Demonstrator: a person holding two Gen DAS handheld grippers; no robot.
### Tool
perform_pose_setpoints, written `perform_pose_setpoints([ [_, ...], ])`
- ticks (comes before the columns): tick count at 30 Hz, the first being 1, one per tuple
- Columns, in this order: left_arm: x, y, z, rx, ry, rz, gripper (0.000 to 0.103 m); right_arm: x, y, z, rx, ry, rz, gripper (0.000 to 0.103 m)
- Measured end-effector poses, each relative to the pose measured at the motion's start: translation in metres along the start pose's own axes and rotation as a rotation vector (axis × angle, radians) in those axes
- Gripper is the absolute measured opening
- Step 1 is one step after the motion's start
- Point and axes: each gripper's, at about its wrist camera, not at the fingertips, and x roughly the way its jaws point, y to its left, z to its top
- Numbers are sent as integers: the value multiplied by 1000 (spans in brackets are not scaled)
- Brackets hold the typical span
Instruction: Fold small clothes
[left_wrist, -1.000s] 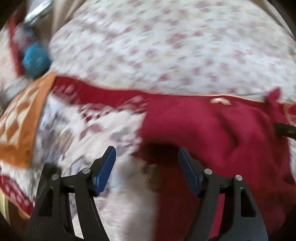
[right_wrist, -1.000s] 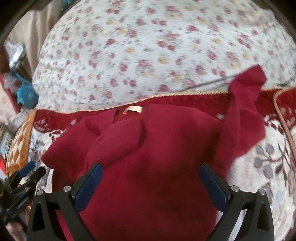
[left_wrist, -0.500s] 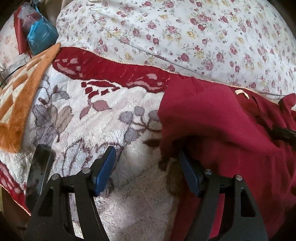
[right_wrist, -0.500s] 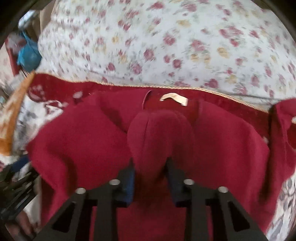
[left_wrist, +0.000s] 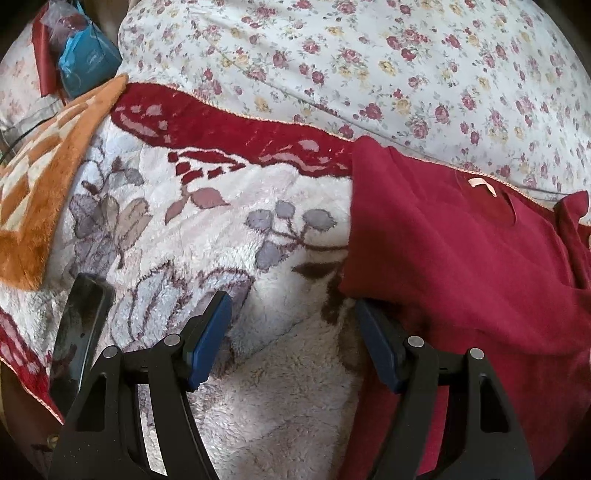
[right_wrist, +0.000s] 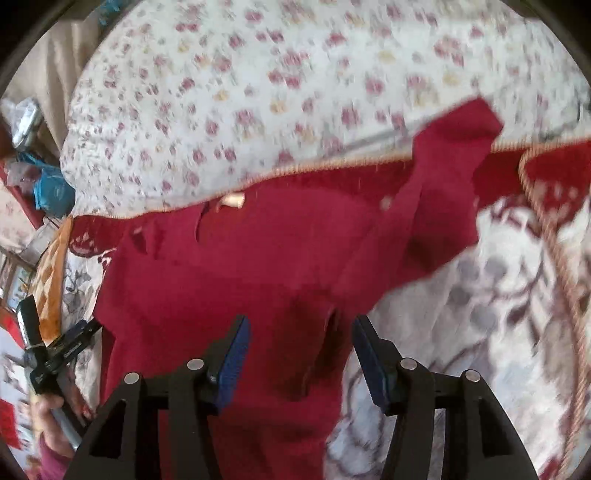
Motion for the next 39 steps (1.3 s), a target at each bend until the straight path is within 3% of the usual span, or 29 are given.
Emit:
perform_pose_setpoints([
  [6, 4, -2, 0, 13, 7, 11, 70, 11, 30, 9, -163, -14, -51, 55],
  [9, 6, -1, 0, 11, 12, 16, 70, 39, 32, 13, -237, 69, -57, 55],
  [12, 7, 3, 0, -1, 17, 19, 70, 61, 26, 13, -270, 134, -93, 55],
  [19, 9, 2, 1, -2, 26, 20, 70, 62, 27, 4, -373, 141, -133, 55],
  [24, 9, 2, 1, -4, 28, 19, 70, 64, 24, 5, -389, 159, -104, 56],
  [26, 10, 1, 1, -5, 30, 21, 70, 62, 29, -1, -433, 140, -109, 53],
  [27, 10, 1, 1, -5, 30, 23, 70, 63, 30, -4, -441, 132, -114, 46],
  [29, 9, 2, 1, -7, 26, 23, 70, 62, 34, -8, -473, 113, -147, 25],
  [30, 9, 3, 1, -13, 21, 25, 70, 59, 38, -9, -497, 105, -164, 8],
  [35, 7, 13, 4, -55, 9, 25, 70, 41, 51, -3, -567, 34, -237, 7],
  [39, 10, 14, 5, -62, 22, 22, 70, 21, 53, 21, -566, -87, -340, 7],
])
